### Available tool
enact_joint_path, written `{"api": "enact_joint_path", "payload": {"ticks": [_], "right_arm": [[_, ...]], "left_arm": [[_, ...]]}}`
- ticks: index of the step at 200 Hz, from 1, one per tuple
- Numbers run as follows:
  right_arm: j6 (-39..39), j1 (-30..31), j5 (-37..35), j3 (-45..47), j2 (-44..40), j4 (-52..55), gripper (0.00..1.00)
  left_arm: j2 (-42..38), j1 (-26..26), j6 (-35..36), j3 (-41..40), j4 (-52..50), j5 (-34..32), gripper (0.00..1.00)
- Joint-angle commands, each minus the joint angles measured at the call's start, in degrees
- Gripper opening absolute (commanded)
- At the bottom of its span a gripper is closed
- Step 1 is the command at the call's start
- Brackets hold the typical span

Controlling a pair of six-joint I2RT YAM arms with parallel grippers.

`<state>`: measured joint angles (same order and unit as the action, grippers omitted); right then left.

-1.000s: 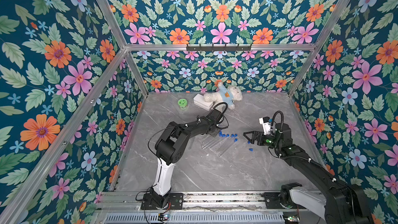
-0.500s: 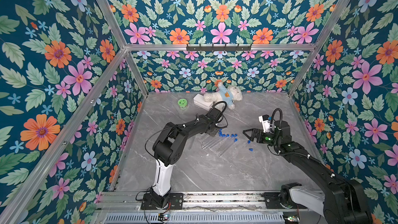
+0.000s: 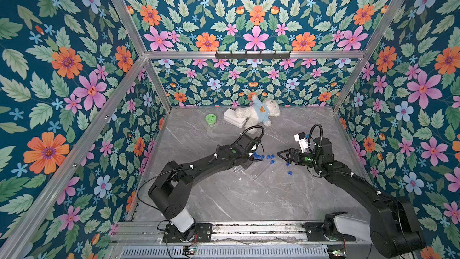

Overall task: Remove stoppers from test tubes
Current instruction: Pick up the test tube at the center of the board.

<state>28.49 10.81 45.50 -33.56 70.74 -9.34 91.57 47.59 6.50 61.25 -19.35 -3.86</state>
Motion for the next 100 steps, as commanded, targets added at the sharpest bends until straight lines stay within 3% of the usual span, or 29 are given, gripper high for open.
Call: {"api": "enact_joint_path", "payload": {"ticks": [1, 45, 100], "right_arm": [[2.0, 0.1, 5.6, -0.3, 1.9, -4.3, 0.94], [4.1, 1.2, 11.3, -1.1, 7.4, -7.6, 0.89], [2.2, 5.0, 11.0, -2.8, 9.7, -5.6, 0.79]], "left_arm": [[-3.1, 2.2, 1.6, -1.8, 2.9, 2.6, 0.09], [-6.5, 4.7, 2.1, -4.4, 2.8, 3.5, 0.09], [-8.3, 6.5, 2.0, -6.9, 5.2, 7.3, 0.08]]}}
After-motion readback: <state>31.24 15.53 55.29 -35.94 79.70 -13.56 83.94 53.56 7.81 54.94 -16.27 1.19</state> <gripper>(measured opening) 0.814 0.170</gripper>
